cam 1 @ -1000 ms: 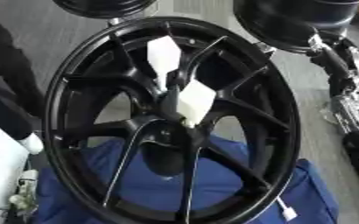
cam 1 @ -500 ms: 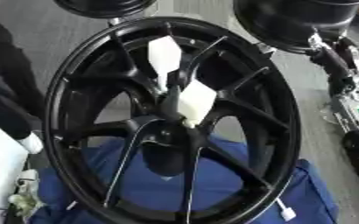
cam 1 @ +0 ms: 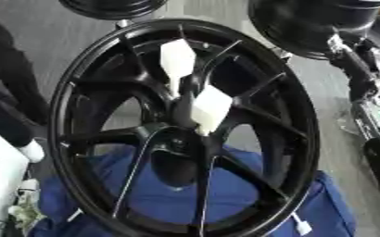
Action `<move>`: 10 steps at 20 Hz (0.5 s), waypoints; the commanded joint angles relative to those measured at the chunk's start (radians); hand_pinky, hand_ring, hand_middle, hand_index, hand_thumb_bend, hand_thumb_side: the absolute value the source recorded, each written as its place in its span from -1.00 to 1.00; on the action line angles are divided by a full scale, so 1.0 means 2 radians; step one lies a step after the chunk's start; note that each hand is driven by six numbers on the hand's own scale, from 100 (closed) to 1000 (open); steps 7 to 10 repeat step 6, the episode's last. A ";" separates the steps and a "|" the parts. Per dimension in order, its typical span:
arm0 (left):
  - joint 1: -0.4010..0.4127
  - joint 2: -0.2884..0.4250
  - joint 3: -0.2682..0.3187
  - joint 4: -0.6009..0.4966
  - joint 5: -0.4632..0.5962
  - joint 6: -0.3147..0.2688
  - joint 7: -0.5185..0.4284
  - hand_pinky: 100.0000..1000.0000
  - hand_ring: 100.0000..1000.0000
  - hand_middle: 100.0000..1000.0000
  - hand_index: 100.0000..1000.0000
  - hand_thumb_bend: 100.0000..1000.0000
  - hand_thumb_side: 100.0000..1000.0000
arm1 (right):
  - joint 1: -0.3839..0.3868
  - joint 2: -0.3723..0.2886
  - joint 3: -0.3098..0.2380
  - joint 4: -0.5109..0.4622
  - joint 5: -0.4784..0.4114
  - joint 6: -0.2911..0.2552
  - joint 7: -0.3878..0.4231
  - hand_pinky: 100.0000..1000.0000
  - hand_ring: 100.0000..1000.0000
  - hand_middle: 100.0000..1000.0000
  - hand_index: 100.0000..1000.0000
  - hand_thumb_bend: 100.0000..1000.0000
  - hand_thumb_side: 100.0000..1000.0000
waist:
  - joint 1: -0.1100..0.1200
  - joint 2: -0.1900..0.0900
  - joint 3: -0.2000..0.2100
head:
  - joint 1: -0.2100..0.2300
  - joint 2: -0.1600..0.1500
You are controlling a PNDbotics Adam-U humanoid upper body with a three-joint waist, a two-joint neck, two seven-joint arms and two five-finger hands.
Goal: Pull the pin out of the wheel hub.
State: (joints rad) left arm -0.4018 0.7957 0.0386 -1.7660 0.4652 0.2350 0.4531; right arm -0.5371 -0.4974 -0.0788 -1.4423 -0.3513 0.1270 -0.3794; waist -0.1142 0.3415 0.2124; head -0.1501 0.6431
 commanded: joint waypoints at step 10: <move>0.013 -0.058 0.004 0.009 0.017 -0.107 0.032 0.36 0.55 0.41 0.42 -0.54 0.70 | -0.010 -0.008 -0.005 -0.011 0.002 -0.001 -0.004 0.58 0.28 0.30 0.49 -0.29 -0.36 | 0.001 -0.011 0.000 | 0.007 -0.008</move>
